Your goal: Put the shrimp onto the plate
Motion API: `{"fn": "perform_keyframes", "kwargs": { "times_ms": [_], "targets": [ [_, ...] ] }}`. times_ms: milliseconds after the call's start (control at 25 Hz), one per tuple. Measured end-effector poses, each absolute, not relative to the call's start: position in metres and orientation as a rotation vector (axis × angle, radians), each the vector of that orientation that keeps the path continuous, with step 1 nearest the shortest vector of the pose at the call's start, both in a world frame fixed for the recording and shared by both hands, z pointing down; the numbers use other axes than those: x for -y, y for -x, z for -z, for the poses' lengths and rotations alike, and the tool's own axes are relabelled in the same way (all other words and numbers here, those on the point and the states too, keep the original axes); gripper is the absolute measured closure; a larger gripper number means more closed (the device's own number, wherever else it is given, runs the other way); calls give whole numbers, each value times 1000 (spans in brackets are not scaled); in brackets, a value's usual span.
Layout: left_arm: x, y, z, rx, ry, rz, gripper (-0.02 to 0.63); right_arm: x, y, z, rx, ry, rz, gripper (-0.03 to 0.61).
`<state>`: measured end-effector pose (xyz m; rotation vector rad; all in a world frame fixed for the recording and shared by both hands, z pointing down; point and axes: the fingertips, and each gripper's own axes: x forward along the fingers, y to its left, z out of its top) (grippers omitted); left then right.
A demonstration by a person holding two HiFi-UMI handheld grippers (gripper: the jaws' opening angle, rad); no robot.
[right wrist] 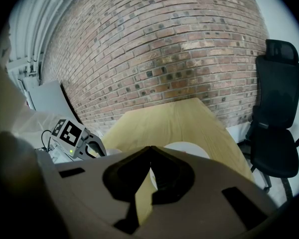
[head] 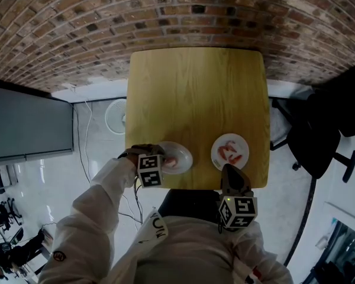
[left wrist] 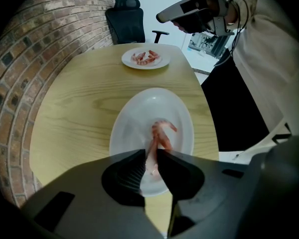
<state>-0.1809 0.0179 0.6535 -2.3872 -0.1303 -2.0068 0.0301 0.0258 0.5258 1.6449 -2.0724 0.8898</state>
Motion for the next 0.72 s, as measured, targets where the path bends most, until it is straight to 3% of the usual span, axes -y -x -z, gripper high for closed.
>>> {"fn": "perform_keyframes", "kwargs": {
  "times_ms": [720],
  "targets": [
    [-22, 174, -643, 80, 2384, 2001, 537, -37, -39, -525, 2085, -1653, -890, 555]
  ]
}}
